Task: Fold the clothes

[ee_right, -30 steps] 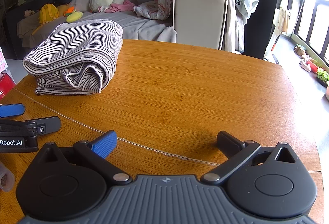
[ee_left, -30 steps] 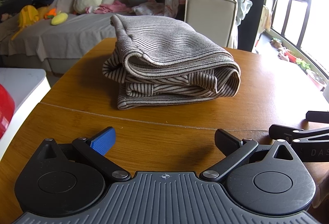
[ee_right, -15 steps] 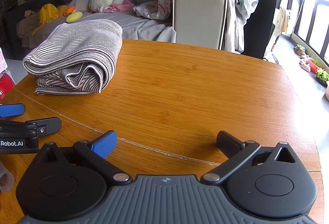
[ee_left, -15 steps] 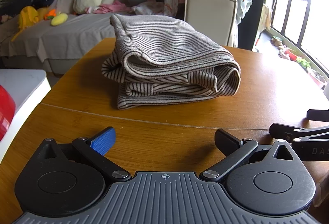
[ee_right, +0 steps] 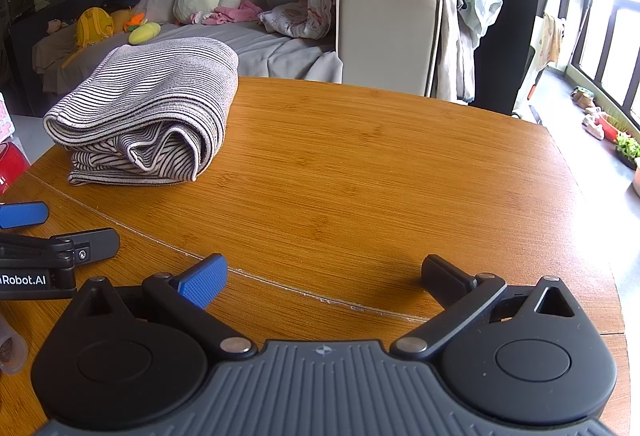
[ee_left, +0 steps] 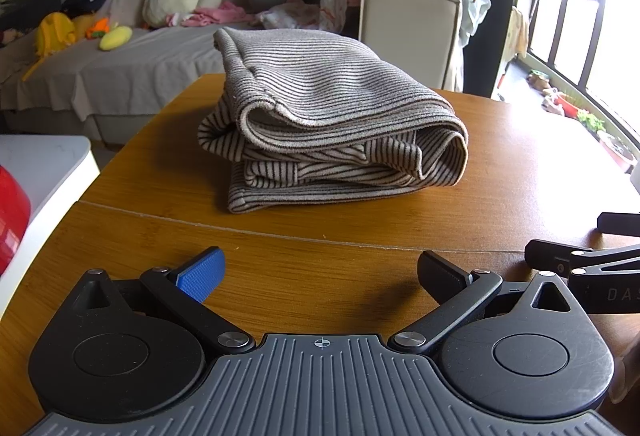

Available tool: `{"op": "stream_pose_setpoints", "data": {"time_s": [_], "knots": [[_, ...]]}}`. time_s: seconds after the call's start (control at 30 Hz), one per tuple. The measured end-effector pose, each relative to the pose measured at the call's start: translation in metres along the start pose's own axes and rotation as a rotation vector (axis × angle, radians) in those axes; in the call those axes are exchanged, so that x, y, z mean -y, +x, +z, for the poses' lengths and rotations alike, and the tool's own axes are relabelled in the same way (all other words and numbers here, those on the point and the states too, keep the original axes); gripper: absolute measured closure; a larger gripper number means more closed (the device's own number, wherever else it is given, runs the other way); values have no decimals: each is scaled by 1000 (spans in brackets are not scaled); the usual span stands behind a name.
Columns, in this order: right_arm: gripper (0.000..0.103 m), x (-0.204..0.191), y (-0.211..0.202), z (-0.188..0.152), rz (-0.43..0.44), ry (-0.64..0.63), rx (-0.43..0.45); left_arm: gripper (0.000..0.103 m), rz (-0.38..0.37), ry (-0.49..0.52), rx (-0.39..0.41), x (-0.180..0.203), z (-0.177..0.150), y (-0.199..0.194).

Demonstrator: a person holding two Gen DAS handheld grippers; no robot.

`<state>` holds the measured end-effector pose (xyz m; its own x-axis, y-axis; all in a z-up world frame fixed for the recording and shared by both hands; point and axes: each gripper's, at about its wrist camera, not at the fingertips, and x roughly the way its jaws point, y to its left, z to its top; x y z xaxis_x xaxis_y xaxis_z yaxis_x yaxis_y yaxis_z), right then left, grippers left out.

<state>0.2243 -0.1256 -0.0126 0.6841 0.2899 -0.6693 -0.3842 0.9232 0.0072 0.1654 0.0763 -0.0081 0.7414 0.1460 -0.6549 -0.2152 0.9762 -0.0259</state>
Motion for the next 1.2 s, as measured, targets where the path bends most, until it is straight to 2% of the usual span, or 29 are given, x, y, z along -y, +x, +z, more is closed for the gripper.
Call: {"op": "stream_pose_setpoints", "data": {"time_s": [1.2], "knots": [[0,2,1,1,1,-1,0,0,-2,-2,1,-1,0,-1]]}}
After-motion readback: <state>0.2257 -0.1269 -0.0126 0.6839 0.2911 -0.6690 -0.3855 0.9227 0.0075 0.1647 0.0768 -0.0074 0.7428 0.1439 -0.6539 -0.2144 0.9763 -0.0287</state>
